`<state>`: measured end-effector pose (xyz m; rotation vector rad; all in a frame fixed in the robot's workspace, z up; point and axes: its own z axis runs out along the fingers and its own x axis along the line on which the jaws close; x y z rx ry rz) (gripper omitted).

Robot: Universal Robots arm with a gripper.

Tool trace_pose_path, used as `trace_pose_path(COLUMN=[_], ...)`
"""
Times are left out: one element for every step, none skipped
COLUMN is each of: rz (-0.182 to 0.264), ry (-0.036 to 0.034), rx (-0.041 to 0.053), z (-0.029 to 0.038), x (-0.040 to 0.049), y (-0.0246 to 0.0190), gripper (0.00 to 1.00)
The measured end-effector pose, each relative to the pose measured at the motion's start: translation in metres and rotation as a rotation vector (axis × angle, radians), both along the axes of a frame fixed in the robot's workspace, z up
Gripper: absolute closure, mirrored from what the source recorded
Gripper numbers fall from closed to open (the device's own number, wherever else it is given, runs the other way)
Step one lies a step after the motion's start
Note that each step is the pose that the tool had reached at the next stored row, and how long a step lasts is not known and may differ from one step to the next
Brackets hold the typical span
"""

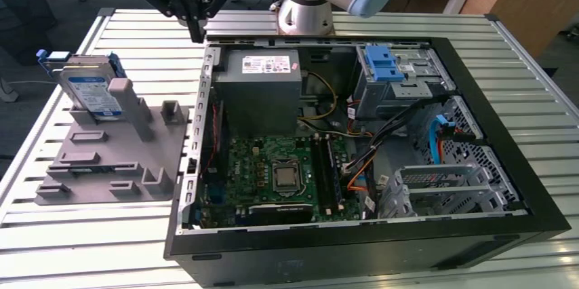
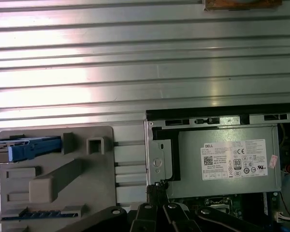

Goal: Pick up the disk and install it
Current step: 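Reach for the disk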

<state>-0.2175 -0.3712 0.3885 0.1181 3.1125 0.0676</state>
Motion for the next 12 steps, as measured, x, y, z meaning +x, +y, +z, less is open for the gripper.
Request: trace_pose_path(rz=[0.0,0.0,0.0,0.0,-0.001,-0.001,-0.003,-0.004,-0.005,-0.005,-0.005,-0.005], ry=[0.0,0.0,0.0,0.0,0.0,0.0001,0.0,0.0001,0.0001,0.0001,0.0,0.0], rx=[-0.0001,0.0,0.0,0.0,0.0,-0.0001,0.0,0.0,-0.0001,-0.0001,0.0,0.0], z=[0.0,0.0,-0.0001,0.0,0.0,0.0,-0.0001,-0.0001,-0.0002,-0.0003,-0.0006,-0.0008], x=[-0.0034,-0.0048,-0.0066,-0.0092,-0.0119,-0.0143,-0.0171,-0.0204,-0.0242,-0.0285,-0.0331,-0.0375], y=[0.0008,0.0013,0.0023,0.0034,0.0045,0.0054,0.0059,0.0062,0.0064,0.0065,0.0066,0.0067], gripper=[0.89,0.89,0.89,0.89,0.89,0.89,0.89,0.89,0.89,0.89,0.89,0.89])
